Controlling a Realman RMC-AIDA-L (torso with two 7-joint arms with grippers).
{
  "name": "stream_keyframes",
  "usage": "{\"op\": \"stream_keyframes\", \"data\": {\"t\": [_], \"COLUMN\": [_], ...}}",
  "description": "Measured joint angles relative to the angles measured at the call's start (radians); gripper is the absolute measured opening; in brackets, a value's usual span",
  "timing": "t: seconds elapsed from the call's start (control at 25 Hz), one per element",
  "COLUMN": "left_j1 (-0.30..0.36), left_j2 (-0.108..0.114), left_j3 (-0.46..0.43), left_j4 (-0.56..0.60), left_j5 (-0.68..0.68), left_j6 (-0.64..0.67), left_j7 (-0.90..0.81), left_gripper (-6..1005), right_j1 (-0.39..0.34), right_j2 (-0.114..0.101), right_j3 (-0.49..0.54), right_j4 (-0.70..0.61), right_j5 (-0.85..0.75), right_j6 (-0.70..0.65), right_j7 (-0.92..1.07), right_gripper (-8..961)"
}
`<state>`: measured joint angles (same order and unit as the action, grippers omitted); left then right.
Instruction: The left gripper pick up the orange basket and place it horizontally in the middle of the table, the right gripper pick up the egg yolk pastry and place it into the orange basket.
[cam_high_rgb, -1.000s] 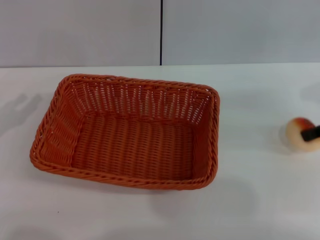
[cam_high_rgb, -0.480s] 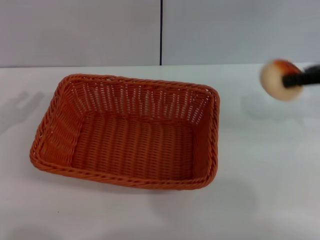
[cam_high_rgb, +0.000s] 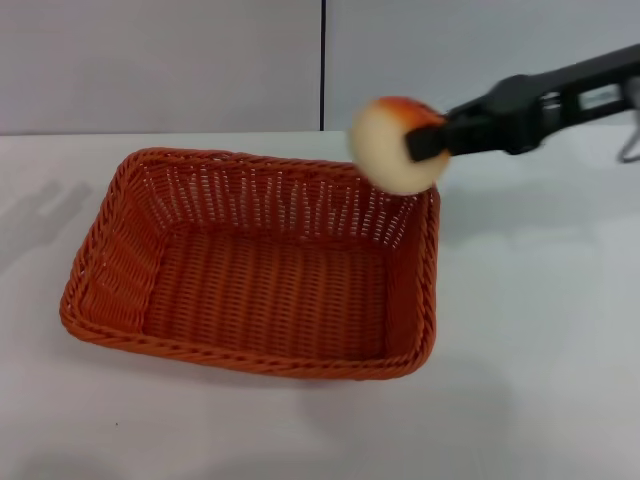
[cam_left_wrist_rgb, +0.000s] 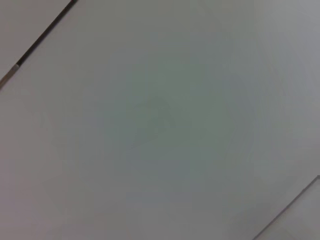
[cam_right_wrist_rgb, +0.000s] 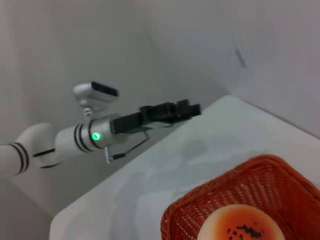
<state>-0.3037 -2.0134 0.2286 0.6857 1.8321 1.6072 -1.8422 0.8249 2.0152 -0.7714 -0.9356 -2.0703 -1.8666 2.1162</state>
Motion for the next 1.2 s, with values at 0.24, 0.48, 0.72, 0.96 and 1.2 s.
{"op": "stream_keyframes", "data": {"t": [0.24,0.48,0.72,0.96,1.2], "left_j1": [0.005,0.008,0.007,0.036,0.115], "left_j2": [-0.002,-0.004,-0.005,-0.009,-0.021], "left_j3": [0.0,0.0,0.0,-0.001,-0.002], "left_j4": [0.0,0.0,0.0,-0.049,-0.168], "left_j5": [-0.011,-0.016,-0.024,-0.102,-0.266], "left_j6": [0.004,0.013,0.024,0.062,0.136], "left_j7": [0.0,0.0,0.004,0.136,0.412], "left_gripper": [573,573,573,573,573], "right_j1": [0.024,0.007,-0.018,-0.181,-0.405], "right_j2": [0.006,0.011,0.014,0.039,0.058], "right_j3": [-0.046,-0.044,-0.038,-0.025,0.056], "right_j4": [0.09,0.091,0.081,0.005,0.144], "right_j5": [-0.009,0.007,0.055,0.258,0.63], "right_j6": [0.113,0.14,0.137,0.156,0.179], "right_j7": [-0.076,-0.12,-0.167,-0.357,-0.754], "right_gripper": [76,131,303,581,659]}}
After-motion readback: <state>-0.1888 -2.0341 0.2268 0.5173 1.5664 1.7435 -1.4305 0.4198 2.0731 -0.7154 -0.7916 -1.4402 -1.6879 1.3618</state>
